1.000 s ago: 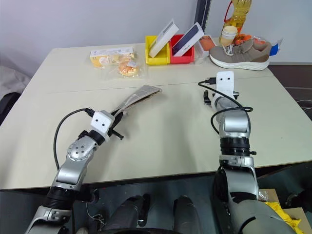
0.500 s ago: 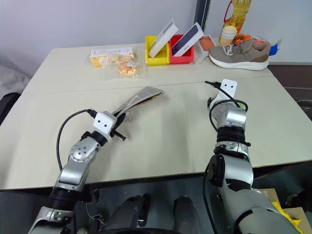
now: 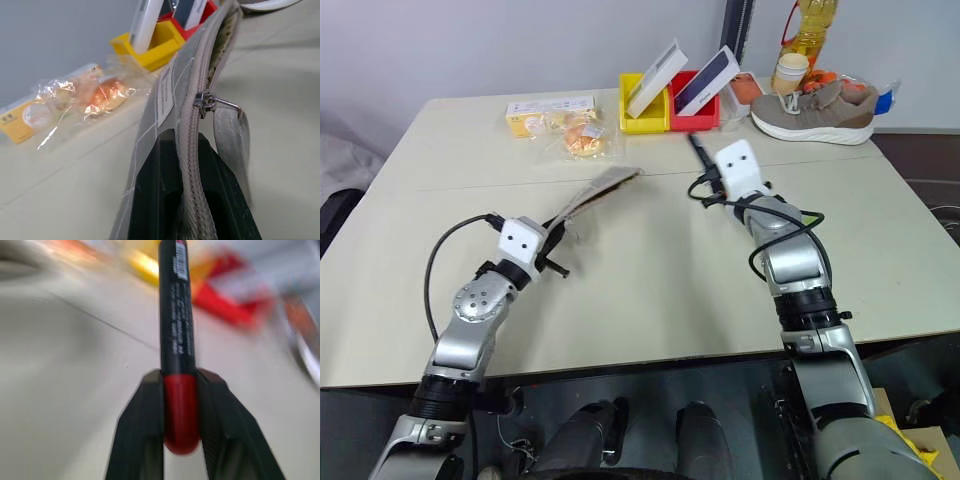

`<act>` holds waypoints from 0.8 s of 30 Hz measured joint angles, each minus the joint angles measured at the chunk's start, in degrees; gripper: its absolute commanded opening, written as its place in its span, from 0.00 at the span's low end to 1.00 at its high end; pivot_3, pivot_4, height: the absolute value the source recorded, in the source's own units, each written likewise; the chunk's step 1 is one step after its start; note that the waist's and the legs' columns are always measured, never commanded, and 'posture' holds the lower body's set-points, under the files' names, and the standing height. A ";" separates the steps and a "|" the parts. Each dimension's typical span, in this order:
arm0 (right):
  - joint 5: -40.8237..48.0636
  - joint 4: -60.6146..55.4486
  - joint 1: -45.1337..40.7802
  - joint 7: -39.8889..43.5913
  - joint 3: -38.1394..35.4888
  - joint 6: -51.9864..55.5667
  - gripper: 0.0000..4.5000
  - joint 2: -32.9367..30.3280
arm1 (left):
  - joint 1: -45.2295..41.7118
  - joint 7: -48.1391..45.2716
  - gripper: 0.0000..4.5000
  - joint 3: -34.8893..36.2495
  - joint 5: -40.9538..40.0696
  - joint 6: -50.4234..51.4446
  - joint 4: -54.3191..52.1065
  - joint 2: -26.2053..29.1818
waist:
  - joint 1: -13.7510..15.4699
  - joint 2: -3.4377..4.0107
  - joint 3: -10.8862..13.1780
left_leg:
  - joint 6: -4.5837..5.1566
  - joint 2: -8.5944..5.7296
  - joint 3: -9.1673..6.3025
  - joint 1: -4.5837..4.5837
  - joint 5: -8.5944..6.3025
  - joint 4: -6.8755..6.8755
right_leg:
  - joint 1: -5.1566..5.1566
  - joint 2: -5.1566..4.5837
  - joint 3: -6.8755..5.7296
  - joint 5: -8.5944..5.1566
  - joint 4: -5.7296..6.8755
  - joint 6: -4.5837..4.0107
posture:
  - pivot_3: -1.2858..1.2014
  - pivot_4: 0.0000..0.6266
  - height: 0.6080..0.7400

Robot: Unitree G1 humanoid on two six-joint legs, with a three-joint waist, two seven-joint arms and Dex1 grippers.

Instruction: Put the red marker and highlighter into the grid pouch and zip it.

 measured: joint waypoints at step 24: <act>-6.38 -5.46 3.71 10.91 7.61 -3.59 0.08 -2.62 | -0.41 -2.49 0.00 -0.13 -1.15 -1.42 1.69 0.38 | 0.21 -0.03 0.01 | -0.01 0.00 -0.01 -0.01 0.00 0.04 | 0.00 -0.02 0.00 0.00 0.00 0.00 | 0.52 0.24 1.00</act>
